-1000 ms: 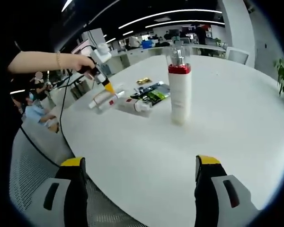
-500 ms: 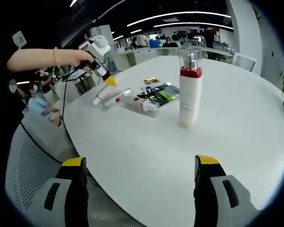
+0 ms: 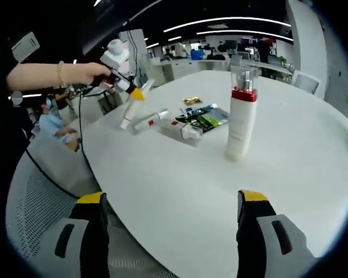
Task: Arrange the skincare products in the storage area until every visible bottle or jar stands upright without overlapping.
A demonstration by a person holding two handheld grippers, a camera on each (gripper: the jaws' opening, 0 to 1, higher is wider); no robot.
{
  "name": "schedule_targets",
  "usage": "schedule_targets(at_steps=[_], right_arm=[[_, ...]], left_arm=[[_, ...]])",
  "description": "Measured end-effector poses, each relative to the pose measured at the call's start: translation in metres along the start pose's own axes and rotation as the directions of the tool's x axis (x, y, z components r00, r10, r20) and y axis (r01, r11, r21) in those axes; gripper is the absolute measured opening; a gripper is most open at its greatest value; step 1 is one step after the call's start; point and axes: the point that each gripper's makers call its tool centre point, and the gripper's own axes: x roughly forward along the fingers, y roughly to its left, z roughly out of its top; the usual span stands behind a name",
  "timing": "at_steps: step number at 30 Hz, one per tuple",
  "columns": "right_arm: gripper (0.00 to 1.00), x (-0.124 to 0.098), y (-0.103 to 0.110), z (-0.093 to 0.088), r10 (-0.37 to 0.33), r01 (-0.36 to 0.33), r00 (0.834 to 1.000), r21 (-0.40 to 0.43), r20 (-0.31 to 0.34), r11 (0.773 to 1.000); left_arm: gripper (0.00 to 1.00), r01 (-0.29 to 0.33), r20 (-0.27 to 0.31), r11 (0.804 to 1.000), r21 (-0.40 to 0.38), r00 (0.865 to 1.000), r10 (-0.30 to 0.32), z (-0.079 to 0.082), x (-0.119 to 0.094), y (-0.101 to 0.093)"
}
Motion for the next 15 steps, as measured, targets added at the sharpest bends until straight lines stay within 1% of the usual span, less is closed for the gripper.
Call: schedule_targets(at_steps=[2, 3, 4, 5, 6, 7, 8, 9, 11, 12, 13, 15], right_arm=[[0.91, 0.0, -0.001, 0.001, -0.001, 0.001, 1.0, 0.003, 0.008, 1.0], [0.91, 0.0, -0.001, 0.002, 0.0, 0.0, 1.0, 0.005, 0.01, 1.0], [0.9, 0.0, 0.0, 0.004, 0.001, -0.001, 1.0, 0.005, 0.014, 1.0], [0.9, 0.0, 0.001, 0.006, 0.003, -0.003, 1.0, 0.003, 0.017, 1.0], [0.9, 0.002, 0.0, 0.007, 0.002, -0.002, 1.0, 0.004, 0.021, 1.0], [0.89, 0.004, 0.001, 0.01, 0.007, -0.007, 1.0, 0.008, 0.026, 1.0], [0.88, 0.006, 0.005, 0.017, 0.019, -0.02, 0.999, 0.012, 0.041, 1.0], [0.87, 0.007, 0.007, 0.024, 0.025, -0.026, 0.998, 0.015, 0.054, 1.0], [0.86, 0.014, 0.009, 0.039, 0.041, -0.043, 0.995, 0.024, 0.096, 0.999], [0.85, 0.016, 0.015, 0.053, 0.053, -0.057, 0.991, 0.032, 0.125, 0.998], [0.85, 0.019, 0.018, 0.062, 0.059, -0.064, 0.989, 0.038, 0.138, 0.997], [0.84, 0.026, 0.027, 0.081, 0.087, -0.089, 0.985, 0.003, 0.152, 0.996]], left_arm=[[0.33, -0.004, 0.025, 1.0, -0.005, 1.0, 0.004, 0.003, -0.008, -0.007], [0.33, 0.002, 0.034, 1.0, 0.001, 0.999, -0.002, 0.003, -0.007, -0.007], [0.33, -0.004, 0.057, 1.0, 0.0, 0.998, 0.004, 0.003, -0.009, -0.007], [0.33, -0.005, 0.064, 1.0, -0.004, 0.998, 0.005, 0.001, -0.011, -0.008], [0.33, -0.008, 0.094, 1.0, -0.005, 0.996, 0.008, 0.001, -0.015, -0.01], [0.33, -0.008, 0.122, 1.0, 0.007, 0.992, 0.007, 0.004, -0.018, -0.015], [0.33, -0.013, 0.136, 1.0, -0.003, 0.991, 0.013, 0.003, -0.022, -0.018], [0.33, -0.015, 0.145, 1.0, -0.009, 0.989, 0.016, 0.0, -0.022, -0.016], [0.33, -0.021, 0.179, 0.999, -0.024, 0.984, 0.025, -0.005, -0.026, -0.018], [0.33, -0.022, 0.194, 0.999, -0.025, 0.981, 0.026, -0.006, -0.029, -0.02], [0.33, -0.026, 0.211, 0.999, -0.029, 0.977, 0.031, -0.008, -0.036, -0.023], [0.33, -0.028, 0.218, 0.999, -0.034, 0.975, 0.034, -0.01, -0.04, -0.03]])
